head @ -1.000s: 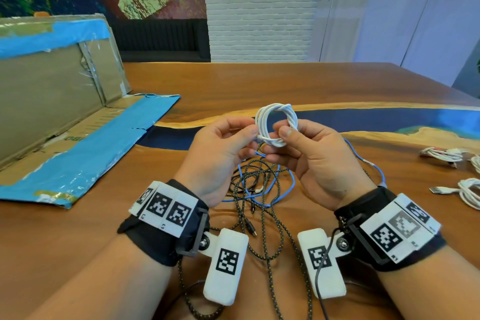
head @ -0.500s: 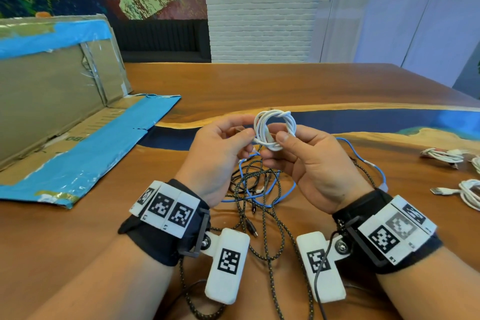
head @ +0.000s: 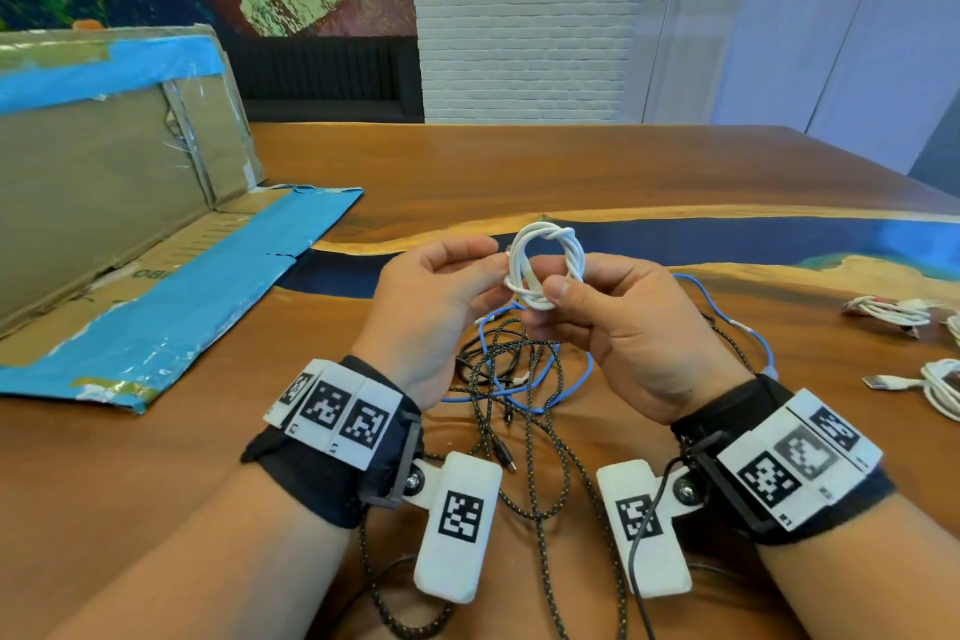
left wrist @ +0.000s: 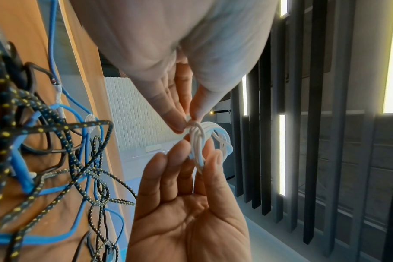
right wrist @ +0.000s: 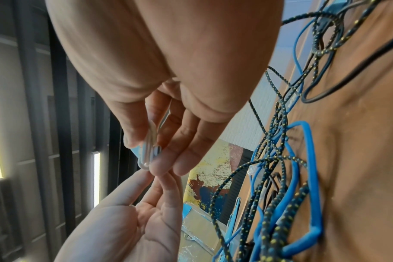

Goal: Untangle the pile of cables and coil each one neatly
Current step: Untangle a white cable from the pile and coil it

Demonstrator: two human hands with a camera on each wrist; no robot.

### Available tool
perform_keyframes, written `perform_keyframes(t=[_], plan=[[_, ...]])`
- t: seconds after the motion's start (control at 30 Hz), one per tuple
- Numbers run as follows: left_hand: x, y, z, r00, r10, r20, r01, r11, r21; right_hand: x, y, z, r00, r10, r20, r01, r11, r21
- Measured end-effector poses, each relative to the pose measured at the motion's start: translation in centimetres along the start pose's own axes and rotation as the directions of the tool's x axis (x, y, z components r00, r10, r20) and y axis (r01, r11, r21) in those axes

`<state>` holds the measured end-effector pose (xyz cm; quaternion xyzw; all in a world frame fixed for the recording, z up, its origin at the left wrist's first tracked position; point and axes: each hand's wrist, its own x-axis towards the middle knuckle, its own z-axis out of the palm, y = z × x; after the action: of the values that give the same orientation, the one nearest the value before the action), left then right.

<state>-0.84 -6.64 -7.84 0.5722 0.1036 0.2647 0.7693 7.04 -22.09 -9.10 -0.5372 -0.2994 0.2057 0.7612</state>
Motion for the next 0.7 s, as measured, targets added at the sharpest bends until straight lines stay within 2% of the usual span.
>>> perform_keyframes(t=[0.23,0.43,0.7], plan=[[-0.52,0.07,0.26,0.985,-0.061,0.164,0.042,0.992,0.115,0.08,-0.05,0.03,0.998,0.021,-0.056,-0.025,0.998,-0.066],[-0.64,0.17,0.25,0.98,-0.061,0.189,0.042,0.994,0.105,0.06,-0.42,-0.17,0.998,0.045,-0.038,-0.047,0.998,-0.03],[-0.55,-0.16,0.13,0.981,0.045,0.189,-0.074,0.986,0.151,0.27,-0.15,-0.22,0.997,0.035,-0.066,-0.032,0.999,0.043]])
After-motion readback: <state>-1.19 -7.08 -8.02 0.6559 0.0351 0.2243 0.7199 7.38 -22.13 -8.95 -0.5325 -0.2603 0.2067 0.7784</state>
